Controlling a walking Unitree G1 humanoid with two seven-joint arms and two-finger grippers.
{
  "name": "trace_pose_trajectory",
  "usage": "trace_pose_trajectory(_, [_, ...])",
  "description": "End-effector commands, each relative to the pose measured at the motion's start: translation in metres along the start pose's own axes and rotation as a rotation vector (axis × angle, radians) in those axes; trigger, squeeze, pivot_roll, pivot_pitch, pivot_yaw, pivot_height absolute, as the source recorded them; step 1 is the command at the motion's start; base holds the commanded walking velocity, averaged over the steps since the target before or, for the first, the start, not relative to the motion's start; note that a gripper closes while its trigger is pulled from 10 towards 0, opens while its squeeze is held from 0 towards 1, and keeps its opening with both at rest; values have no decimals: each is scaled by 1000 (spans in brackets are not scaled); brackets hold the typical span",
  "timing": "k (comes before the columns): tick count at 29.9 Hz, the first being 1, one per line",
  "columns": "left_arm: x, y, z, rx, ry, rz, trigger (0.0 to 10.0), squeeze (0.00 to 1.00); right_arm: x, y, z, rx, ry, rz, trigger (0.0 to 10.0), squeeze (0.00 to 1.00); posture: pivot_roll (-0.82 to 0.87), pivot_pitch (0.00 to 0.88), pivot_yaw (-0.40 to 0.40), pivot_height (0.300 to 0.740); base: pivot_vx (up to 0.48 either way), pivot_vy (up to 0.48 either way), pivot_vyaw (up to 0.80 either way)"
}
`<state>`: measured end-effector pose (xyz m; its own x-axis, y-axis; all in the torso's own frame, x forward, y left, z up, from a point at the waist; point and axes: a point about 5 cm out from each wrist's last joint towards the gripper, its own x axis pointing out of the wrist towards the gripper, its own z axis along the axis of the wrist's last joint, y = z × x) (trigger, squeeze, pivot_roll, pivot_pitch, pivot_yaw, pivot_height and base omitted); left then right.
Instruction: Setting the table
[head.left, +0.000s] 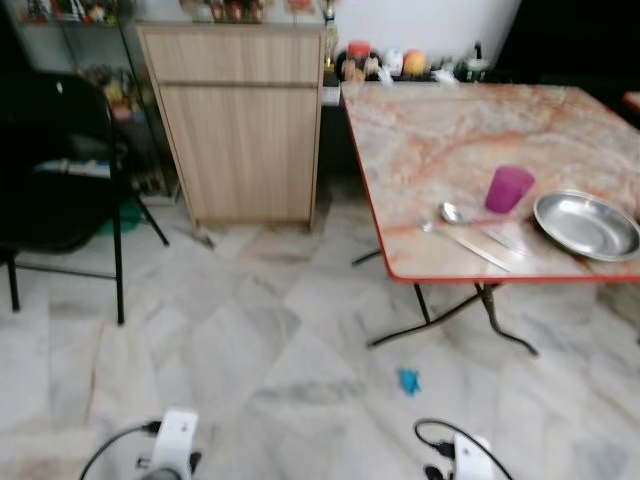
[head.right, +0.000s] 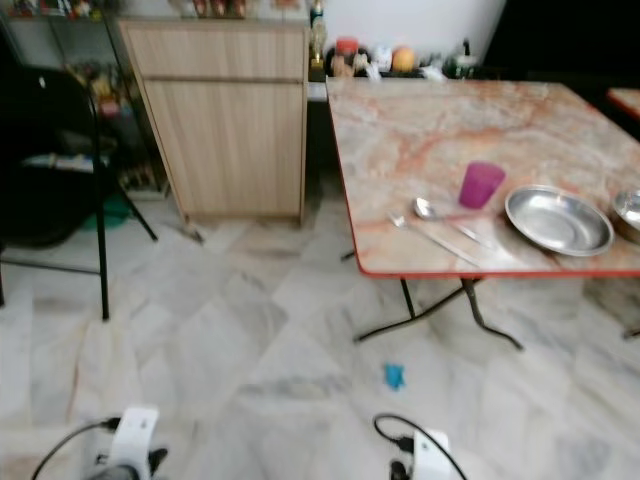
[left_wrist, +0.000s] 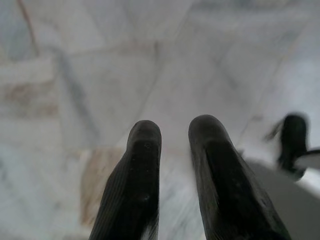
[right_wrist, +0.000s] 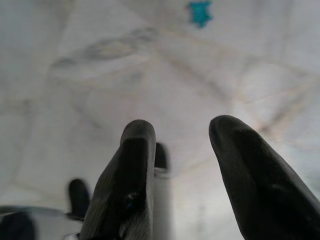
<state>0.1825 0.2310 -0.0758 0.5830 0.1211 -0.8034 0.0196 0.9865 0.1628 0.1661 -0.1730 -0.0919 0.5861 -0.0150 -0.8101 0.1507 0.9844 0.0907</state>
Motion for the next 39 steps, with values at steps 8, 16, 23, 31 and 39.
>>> trace_pose_trajectory(8, [1,-6,2,11,2,-12,10000,0,-1,-8,-1,-8,1,-23,10000,0,116,39,-30,740,0,0,0])
trace_pose_trajectory(16, [1,-5,2,23,-1,-14,10000,0,-1,-7,-3,-13,5,-23,10000,0,122,34,-29,740,0,-172,0])
trace_pose_trajectory(23, [1,-4,2,23,-1,-13,10000,0,-1,-6,-3,-5,8,-16,10000,0,123,31,-31,740,0,-294,-379])
trace_pose_trajectory(31, [1,-7,1,19,-1,-16,10000,0,-1,-7,-1,-8,-5,-23,10000,0,122,33,-34,740,0,-298,-406])
trace_pose_trajectory(39, [1,-8,0,17,1,-15,10000,0,-1,-8,-1,-11,-1,-27,10000,0,123,35,-35,740,0,-303,0])
